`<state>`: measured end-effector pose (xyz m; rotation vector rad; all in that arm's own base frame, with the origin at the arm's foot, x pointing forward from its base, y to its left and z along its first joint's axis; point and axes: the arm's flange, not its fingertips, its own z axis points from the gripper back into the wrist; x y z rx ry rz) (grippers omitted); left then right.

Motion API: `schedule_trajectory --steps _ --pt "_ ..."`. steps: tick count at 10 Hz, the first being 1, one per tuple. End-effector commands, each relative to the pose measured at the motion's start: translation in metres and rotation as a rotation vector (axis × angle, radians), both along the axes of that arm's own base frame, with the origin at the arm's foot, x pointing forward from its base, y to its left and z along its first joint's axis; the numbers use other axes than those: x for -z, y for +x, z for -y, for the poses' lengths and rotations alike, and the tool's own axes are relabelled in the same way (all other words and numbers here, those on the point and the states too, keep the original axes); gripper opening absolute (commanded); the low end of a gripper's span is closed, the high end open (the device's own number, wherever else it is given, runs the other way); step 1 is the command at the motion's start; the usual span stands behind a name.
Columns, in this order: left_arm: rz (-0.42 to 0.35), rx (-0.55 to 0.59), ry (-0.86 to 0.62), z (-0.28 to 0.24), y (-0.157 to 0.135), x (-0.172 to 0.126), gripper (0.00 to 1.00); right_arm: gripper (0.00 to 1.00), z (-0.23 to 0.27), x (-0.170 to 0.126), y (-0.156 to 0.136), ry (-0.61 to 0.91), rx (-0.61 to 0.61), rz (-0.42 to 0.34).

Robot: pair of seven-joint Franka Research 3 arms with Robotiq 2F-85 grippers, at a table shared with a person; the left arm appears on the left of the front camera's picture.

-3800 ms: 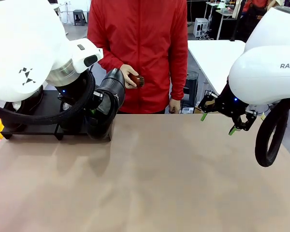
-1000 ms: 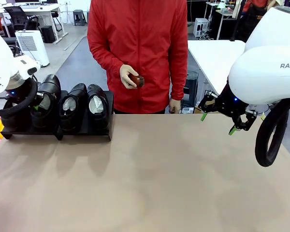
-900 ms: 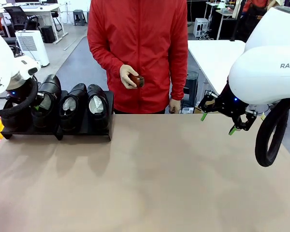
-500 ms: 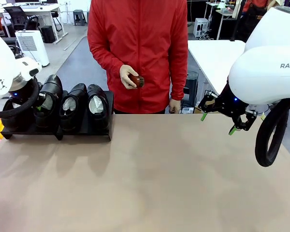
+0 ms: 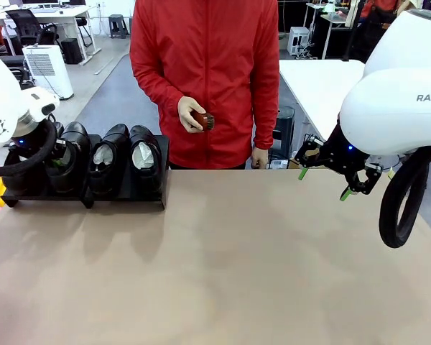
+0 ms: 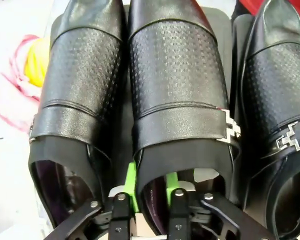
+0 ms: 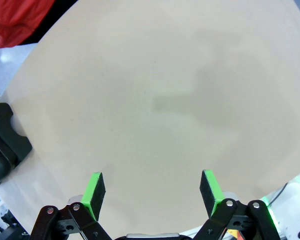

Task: Organize the shoes by placing them on the stand.
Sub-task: Place the Shoe from the middle of the table onto the Shoes Stand.

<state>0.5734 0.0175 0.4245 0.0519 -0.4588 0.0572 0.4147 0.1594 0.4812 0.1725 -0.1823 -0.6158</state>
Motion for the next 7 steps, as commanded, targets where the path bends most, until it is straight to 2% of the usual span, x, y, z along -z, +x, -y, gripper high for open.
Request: schedule_trajectory --steps 1,3,7 --pt "0.028 -0.018 0.038 0.001 0.007 -0.002 0.82 1.0 0.002 -0.002 0.002 0.006 -0.018 0.003" --pt "0.049 -0.024 0.045 0.0 0.002 -0.01 0.82 1.0 0.002 -0.002 0.002 0.006 -0.018 0.003" --pt "0.063 0.006 0.095 0.007 -0.03 -0.038 0.82 1.0 0.002 -0.002 0.002 0.006 -0.018 0.003"
